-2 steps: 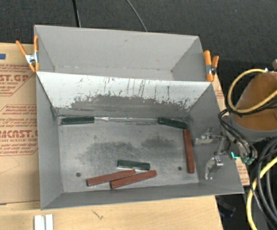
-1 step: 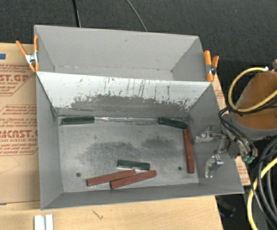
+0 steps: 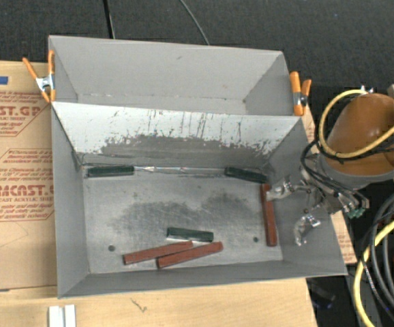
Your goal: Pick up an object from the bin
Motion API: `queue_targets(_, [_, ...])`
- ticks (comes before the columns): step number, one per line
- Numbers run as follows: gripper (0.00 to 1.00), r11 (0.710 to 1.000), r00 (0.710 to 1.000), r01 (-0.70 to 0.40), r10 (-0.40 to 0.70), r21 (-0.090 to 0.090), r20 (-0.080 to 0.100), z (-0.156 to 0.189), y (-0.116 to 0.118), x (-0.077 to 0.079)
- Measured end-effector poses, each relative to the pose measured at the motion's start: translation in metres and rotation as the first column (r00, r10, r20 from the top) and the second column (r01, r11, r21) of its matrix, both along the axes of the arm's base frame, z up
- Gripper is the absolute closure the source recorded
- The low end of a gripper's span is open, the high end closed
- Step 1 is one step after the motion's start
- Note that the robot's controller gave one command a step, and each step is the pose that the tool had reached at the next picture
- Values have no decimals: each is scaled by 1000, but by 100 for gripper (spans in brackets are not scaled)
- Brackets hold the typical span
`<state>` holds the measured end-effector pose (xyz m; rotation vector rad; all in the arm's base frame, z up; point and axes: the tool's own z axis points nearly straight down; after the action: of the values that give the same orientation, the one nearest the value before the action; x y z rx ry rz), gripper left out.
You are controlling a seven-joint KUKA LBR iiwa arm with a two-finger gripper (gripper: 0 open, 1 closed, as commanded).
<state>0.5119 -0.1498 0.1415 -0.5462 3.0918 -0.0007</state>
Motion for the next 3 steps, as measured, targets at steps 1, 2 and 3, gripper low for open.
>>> queue_targets(1, [0, 982, 982, -187, 187, 1, 0, 13, 3, 17])
queue_targets(2, [0, 911, 911, -413, 413, 0, 0, 5, 0, 18])
queue_targets(3, [0, 808, 808, -589, 589, 15, 5, -40, 11, 31])
